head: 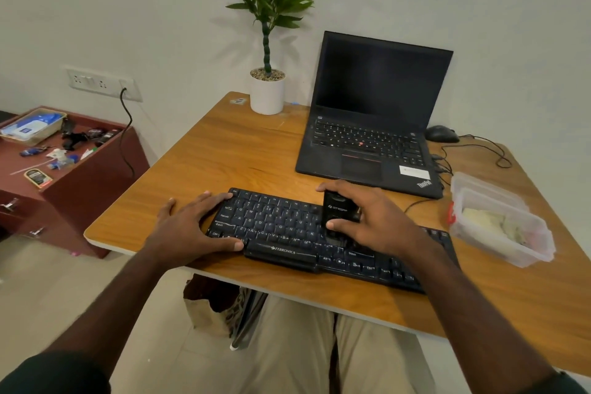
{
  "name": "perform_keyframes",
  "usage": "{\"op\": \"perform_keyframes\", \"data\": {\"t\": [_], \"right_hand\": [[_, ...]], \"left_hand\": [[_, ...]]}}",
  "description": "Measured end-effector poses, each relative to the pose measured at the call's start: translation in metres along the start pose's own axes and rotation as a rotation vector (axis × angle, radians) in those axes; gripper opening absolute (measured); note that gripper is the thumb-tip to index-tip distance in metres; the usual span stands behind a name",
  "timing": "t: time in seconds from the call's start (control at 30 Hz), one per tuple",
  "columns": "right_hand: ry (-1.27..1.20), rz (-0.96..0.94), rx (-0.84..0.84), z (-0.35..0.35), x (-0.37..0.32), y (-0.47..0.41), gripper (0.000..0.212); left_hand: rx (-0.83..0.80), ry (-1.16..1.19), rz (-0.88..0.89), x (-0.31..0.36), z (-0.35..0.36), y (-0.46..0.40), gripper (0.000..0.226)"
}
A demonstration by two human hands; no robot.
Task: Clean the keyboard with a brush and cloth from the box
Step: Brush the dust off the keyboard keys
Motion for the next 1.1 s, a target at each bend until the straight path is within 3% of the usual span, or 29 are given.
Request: {"op": "perform_keyframes", "data": {"t": [0.23, 0.33, 0.47, 0.6, 0.7, 0.93, 1.1], "right_hand": [[0.119, 0.033, -0.024, -0.046, 0.022, 0.028, 0.063], [0.061, 0.081, 0.109, -0.064, 0.031, 0.04, 0.064], [-0.018, 0.061, 0.247, -0.061, 0.031, 0.048, 0.064], [-0.092, 0.045, 0.206, -0.046, 0.029, 0.047, 0.064], [-0.126, 0.05, 0.135, -0.039, 0.032, 0.041, 0.059], [-0.126, -0.017, 0.183, -0.005, 0.018, 0.022, 0.058], [0.0, 0.035, -0.021, -0.04, 0.034, 0.018, 0.063]], "left_hand": [[-0.007, 0.045, -0.004, -0.003, 0.001, -0.003, 0.101], [0.063, 0.025, 0.016, 0.008, 0.002, 0.001, 0.105], [0.24, -0.128, 0.218, 0.068, 0.019, 0.021, 0.114], [0.263, -0.23, 0.428, 0.121, 0.056, 0.028, 0.113], [0.215, -0.285, 0.401, 0.128, 0.068, 0.018, 0.115], [0.22, -0.323, 0.366, 0.125, 0.068, 0.007, 0.111], [0.191, -0.351, 0.348, 0.12, 0.063, -0.002, 0.116]]}}
Point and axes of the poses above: each hand's wrist, its own y-axis away from the middle knuckle, its own z-axis out of the palm, x = y × z, the point moved 4 cm from there along -y, towards the middle knuckle, and after that the axes turned 12 degrees about x, right-handed, at the moved point
